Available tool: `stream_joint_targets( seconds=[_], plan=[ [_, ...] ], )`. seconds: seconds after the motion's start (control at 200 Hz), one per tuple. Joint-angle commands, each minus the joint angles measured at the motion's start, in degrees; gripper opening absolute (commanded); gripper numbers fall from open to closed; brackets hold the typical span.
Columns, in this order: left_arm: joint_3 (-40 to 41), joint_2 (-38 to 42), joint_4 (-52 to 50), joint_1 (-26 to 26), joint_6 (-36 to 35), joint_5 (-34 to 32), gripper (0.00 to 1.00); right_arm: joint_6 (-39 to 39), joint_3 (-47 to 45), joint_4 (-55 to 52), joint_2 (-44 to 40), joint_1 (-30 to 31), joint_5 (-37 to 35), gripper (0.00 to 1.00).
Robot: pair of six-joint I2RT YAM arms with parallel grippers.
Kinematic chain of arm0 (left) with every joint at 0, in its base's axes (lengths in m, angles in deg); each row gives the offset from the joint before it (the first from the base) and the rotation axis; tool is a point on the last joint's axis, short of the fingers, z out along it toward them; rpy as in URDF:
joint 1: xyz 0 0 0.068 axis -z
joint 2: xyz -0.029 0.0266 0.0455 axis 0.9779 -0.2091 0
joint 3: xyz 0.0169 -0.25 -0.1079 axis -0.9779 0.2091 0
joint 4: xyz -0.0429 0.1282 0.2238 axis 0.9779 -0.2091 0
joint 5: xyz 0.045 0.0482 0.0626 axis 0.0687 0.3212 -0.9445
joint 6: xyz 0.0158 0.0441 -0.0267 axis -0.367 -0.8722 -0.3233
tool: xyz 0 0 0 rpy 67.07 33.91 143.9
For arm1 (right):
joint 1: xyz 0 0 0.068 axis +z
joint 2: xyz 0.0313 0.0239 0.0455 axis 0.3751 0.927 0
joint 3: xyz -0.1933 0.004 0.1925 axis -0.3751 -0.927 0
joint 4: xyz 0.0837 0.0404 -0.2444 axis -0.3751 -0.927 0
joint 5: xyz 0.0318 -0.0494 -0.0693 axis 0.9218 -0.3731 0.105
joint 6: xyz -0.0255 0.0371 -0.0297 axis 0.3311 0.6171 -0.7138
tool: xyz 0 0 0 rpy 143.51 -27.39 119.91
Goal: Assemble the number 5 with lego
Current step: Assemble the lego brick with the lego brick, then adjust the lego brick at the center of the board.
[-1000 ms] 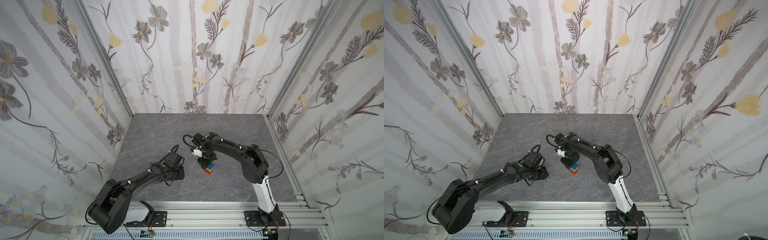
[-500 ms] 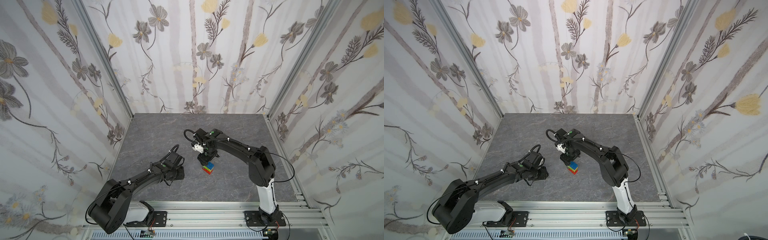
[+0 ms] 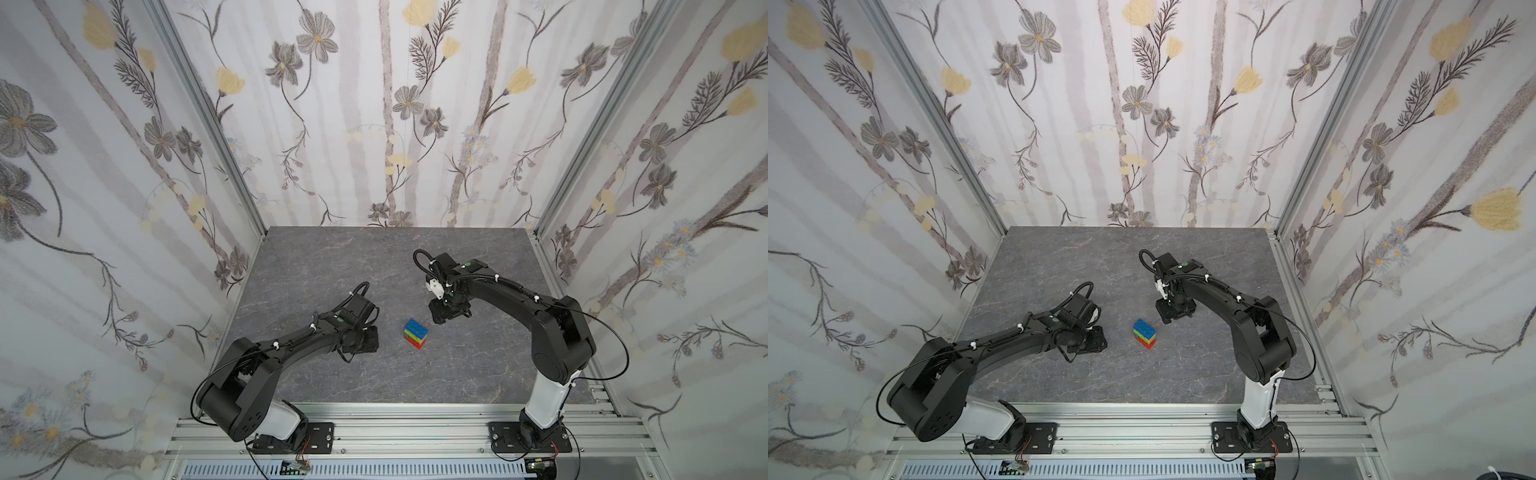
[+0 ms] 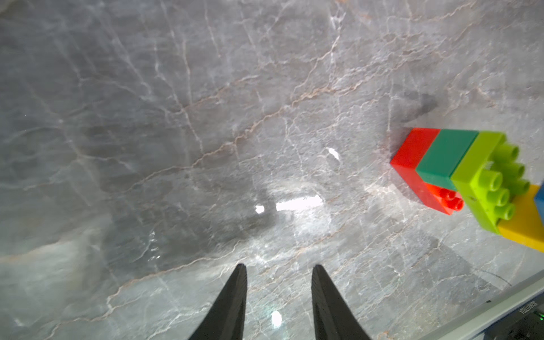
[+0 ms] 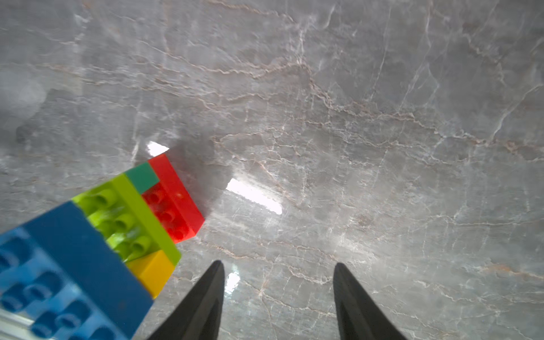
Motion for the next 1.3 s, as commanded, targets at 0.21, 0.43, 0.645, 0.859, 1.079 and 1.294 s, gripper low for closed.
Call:
stream_joint_targets(
  seconds=[0.21, 0.43, 0.645, 0.859, 1.079, 1.294],
  plan=[
    [-2.8, -1.3, -1.7, 0.0, -0.3, 0.1, 0.37, 6.3, -3.7, 9.7, 4.7, 0.1, 5.4, 0.54],
    [-2.4, -1.2, -2.1, 0.0, -0.6, -0.7, 0.38, 7.1, -5.4, 10.6, 5.7, 0.8, 7.3, 0.52],
    [-2.1, -1.5, -1.7, -0.1, -0.9, -0.9, 0.37, 9.0, -9.1, 11.4, 3.8, 2.3, 9.0, 0.51],
    [-1.9, -1.5, -1.5, -0.1, -1.2, -0.8, 0.37, 11.6, -12.9, 12.9, 1.4, 3.9, 10.4, 0.51],
    [-1.9, 0.4, -2.3, -0.3, -1.3, -2.0, 0.37, 14.7, -16.0, 16.0, -0.4, 5.9, 13.0, 0.51],
    [-2.7, 5.4, -3.2, 0.0, -1.4, -3.5, 0.44, 17.9, -18.0, 20.0, -0.8, 8.3, 16.6, 0.51]
  ],
)
